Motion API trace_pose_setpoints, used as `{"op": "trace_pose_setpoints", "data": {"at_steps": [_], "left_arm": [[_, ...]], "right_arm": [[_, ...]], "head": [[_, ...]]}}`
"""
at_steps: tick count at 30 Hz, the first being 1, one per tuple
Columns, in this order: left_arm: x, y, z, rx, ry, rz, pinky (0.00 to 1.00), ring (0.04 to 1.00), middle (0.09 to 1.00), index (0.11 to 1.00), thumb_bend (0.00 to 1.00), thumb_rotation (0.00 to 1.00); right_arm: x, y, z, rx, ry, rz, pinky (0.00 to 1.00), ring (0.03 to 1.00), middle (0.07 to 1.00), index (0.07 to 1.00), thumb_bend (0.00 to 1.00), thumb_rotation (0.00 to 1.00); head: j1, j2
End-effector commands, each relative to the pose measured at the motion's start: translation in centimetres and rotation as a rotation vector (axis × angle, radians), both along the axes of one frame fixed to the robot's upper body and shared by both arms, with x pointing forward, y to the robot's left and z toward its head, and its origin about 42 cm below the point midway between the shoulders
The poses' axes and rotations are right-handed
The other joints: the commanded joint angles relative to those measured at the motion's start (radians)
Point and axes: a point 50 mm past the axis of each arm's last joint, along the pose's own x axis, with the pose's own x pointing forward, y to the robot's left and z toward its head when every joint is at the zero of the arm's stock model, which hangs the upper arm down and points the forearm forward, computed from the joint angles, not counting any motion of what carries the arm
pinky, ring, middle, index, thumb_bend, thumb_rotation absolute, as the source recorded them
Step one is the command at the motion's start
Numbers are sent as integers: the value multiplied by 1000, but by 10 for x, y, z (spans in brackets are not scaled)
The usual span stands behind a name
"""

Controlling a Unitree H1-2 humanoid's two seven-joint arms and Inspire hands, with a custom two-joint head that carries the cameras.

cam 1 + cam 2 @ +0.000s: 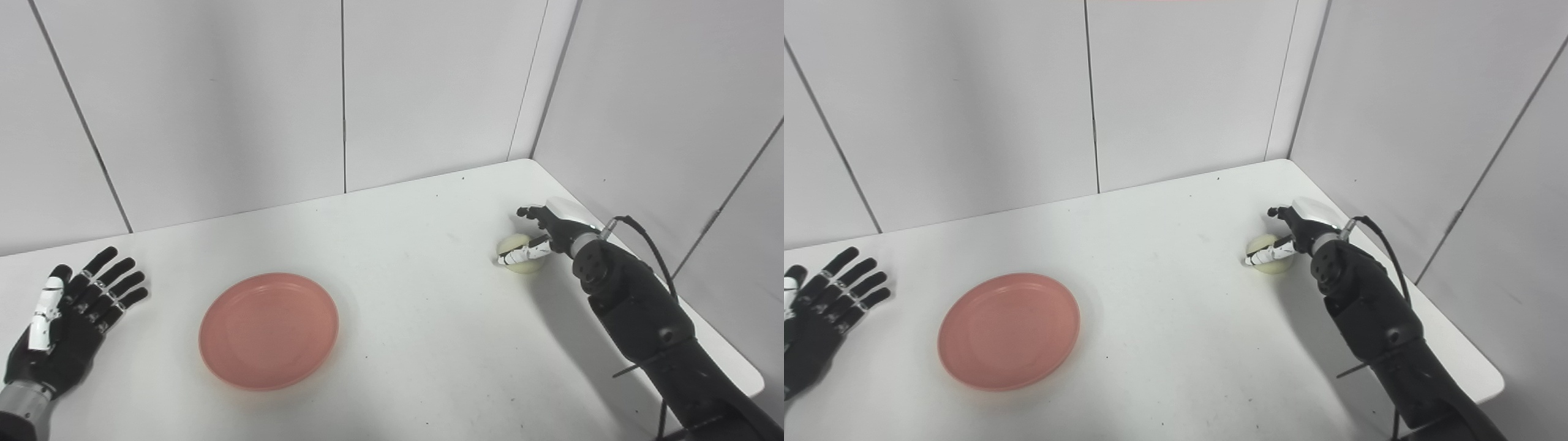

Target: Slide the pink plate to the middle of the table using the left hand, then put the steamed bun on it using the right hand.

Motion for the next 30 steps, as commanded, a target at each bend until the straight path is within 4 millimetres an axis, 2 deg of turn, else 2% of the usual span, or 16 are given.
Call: {"op": "trace_pose_setpoints", "data": {"at_steps": [1,7,8,11,14,21,25,28,30], "left_arm": [[-47,13,-72,27,288,33,796,810,828,844,558,868],[-47,12,-70,28,286,32,801,810,831,846,554,867],[-47,12,-70,29,284,31,801,811,833,847,558,861],[-48,12,-69,26,281,27,805,813,835,848,555,862],[-48,11,-68,30,275,24,811,817,836,853,549,882],[-49,10,-66,20,267,17,826,826,843,860,556,870],[-49,10,-64,27,267,18,826,830,846,864,556,872],[-50,10,-63,22,267,14,832,836,852,869,555,871],[-50,10,-63,24,268,17,830,835,852,868,553,873]], "right_arm": [[7,-5,36,-35,-50,14,692,823,889,865,957,399],[7,-1,37,-29,-19,32,757,816,827,844,972,367],[7,-1,38,-27,-15,34,731,779,798,838,971,359],[7,-3,39,-35,18,33,712,768,797,833,977,356],[6,-4,42,-49,41,25,567,635,709,809,965,322],[3,-4,46,-55,65,10,504,583,658,778,950,256],[2,-1,44,-69,51,11,591,649,700,767,945,197],[3,1,40,-99,42,4,555,617,671,748,923,137],[5,1,37,-113,29,2,514,574,636,679,842,42]], "head": [[1,1],[2,9],[2,9],[3,15],[2,19],[-1,25],[2,29],[2,32],[1,34]]}}
